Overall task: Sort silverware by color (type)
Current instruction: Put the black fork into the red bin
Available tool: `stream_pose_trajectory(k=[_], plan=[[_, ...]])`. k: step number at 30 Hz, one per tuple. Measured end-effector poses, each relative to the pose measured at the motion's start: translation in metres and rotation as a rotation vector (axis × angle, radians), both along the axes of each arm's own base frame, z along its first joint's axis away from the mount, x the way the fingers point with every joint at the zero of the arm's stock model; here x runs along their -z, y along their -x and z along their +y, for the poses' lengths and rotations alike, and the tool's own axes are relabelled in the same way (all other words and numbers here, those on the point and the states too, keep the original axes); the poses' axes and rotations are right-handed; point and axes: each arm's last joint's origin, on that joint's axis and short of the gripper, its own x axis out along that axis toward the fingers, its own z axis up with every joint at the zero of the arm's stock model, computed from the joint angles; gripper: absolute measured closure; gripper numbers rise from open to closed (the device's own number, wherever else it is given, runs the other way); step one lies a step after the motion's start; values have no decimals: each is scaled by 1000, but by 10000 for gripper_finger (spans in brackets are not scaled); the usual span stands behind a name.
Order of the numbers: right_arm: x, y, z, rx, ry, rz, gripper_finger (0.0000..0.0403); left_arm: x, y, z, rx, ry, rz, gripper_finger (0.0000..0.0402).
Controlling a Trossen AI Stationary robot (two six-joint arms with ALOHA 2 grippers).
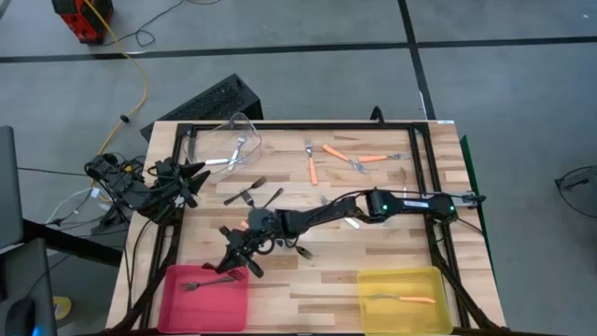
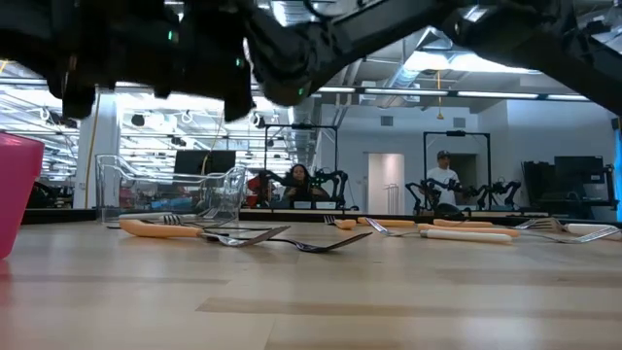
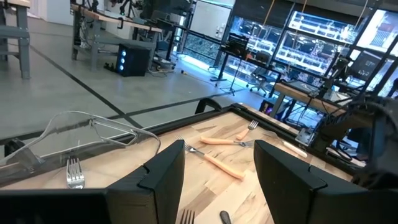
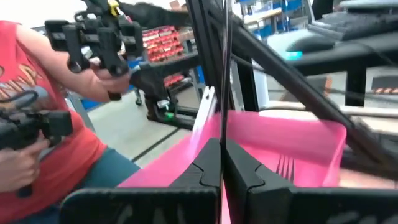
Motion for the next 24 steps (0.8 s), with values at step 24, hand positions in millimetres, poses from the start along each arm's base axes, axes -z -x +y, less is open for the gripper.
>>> stream_pose_trajectory(k=[24], plan=[[44,-17,-4,-19,-127,161,381,0,0,0,2,0,0,223]])
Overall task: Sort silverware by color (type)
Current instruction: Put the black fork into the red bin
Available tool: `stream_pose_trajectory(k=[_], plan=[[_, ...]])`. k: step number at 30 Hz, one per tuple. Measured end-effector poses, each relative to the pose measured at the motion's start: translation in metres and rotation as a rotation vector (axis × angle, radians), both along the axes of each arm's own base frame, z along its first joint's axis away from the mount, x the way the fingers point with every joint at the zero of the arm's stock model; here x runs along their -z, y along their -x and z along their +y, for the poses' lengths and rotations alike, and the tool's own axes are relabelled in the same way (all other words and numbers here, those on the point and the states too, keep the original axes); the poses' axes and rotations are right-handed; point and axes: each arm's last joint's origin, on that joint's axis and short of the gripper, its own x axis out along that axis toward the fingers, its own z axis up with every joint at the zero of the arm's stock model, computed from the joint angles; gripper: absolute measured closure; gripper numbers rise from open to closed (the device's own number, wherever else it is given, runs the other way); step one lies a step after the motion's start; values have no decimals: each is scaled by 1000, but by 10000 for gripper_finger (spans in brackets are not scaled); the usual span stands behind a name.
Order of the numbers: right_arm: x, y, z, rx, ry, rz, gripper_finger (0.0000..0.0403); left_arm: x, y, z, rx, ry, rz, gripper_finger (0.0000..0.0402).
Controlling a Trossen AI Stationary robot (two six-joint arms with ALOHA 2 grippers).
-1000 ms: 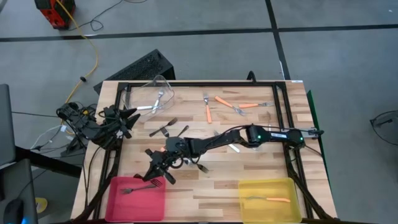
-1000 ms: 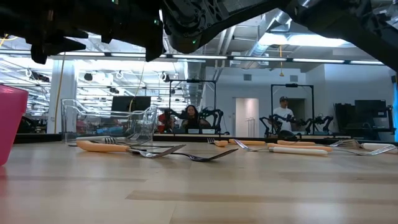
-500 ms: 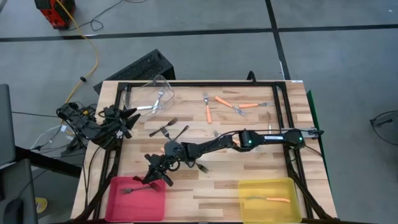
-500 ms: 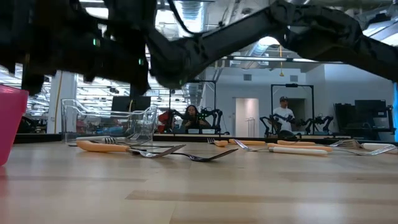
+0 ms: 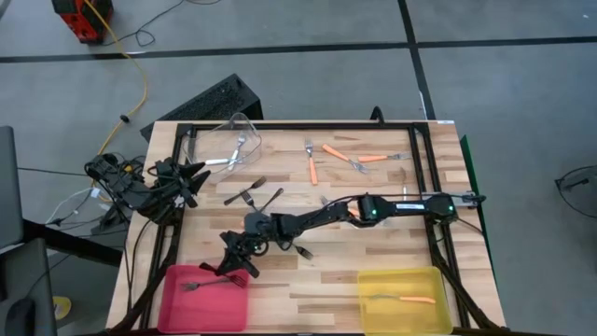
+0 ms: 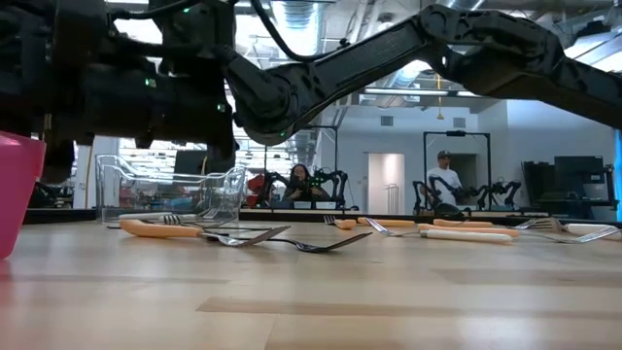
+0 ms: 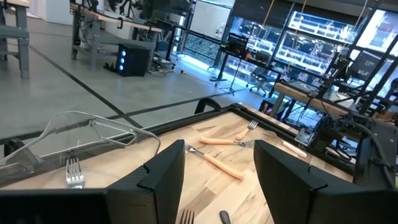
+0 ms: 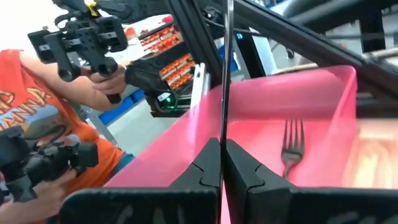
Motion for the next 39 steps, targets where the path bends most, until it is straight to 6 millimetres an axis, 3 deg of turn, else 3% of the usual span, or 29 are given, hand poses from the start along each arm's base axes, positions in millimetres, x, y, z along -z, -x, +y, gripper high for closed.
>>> stream_pose_trajectory(k=[11,27,39], plan=[[3,-1,-4,15,10,32,352,0,0,0,0,0,0,223],[3,-1,-4,26,9,31,342,0,0,0,1,0,0,223],[3,-1,-4,28,14,24,273,0,0,0,1,0,0,223]])
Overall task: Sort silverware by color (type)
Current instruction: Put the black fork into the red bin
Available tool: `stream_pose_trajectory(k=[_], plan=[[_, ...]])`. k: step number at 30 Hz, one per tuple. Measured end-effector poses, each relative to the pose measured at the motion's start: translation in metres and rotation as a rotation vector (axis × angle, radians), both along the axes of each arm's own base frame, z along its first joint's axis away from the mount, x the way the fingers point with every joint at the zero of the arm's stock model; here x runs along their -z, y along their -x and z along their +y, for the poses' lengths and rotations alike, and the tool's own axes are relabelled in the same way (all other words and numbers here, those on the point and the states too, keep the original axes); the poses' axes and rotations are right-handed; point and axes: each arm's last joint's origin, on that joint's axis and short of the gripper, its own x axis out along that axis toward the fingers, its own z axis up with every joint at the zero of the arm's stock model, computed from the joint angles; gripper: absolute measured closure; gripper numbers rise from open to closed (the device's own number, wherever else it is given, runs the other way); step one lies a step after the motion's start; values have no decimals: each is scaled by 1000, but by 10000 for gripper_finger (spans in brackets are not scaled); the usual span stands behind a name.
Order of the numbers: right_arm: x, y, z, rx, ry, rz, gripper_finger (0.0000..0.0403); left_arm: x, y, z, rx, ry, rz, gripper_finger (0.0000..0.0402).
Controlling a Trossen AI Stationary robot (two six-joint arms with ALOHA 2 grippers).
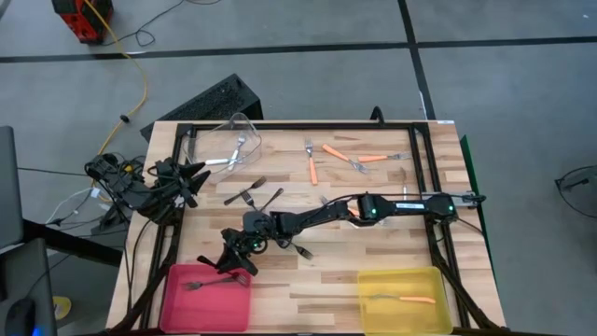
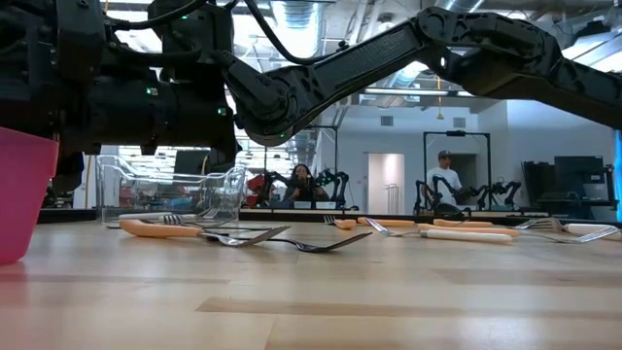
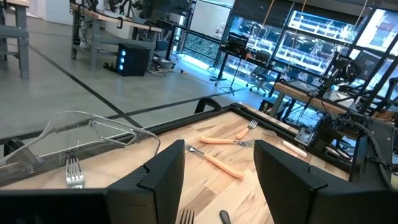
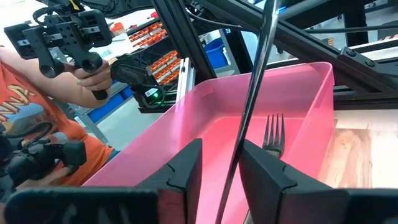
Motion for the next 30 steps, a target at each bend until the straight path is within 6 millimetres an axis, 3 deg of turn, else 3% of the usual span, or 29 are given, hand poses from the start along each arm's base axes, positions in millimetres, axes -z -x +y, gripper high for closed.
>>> stream_pose_trajectory(k=[12,24,30], plan=[[0,-1,-4,35,3,-2,237,0,0,0,0,0,0,223],[0,-2,-5,59,4,-2,171,0,0,0,0,0,0,223],[0,-2,-5,60,13,-10,169,0,0,0,0,0,0,223]])
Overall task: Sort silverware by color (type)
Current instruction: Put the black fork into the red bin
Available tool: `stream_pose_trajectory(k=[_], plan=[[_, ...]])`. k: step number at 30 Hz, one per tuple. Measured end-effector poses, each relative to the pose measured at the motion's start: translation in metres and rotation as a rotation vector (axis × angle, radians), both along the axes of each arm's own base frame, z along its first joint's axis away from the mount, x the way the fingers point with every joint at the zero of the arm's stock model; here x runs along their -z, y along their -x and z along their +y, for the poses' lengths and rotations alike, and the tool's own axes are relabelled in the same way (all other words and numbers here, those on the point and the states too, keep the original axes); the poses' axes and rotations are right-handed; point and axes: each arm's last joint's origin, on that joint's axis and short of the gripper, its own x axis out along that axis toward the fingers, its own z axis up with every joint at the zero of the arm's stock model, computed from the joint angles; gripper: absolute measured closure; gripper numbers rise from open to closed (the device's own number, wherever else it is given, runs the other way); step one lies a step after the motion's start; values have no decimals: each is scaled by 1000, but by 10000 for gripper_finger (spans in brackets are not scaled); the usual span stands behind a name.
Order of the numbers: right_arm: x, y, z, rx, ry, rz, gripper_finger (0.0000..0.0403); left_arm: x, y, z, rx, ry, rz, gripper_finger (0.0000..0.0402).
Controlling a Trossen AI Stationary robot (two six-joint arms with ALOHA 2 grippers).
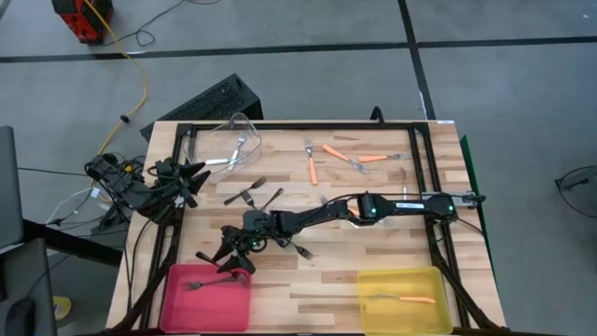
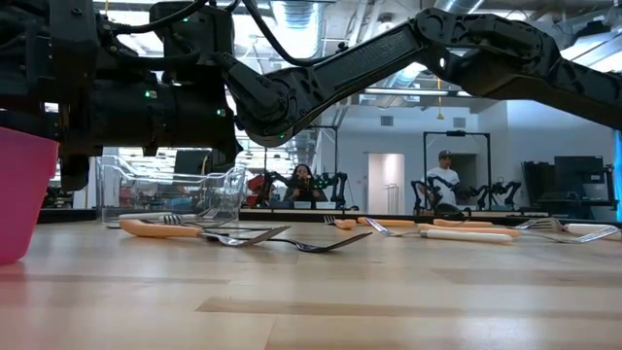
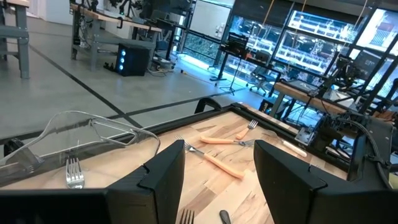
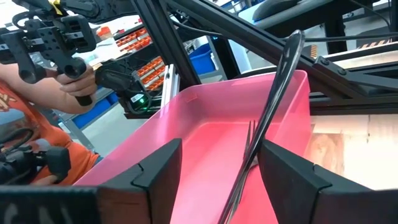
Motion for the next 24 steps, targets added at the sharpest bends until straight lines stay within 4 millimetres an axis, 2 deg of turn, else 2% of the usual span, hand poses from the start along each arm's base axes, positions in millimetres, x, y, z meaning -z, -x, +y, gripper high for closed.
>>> stream_pose_trajectory(k=[24], plan=[[4,0,-1,26,76,-18,163,0,0,0,0,0,0,223]])
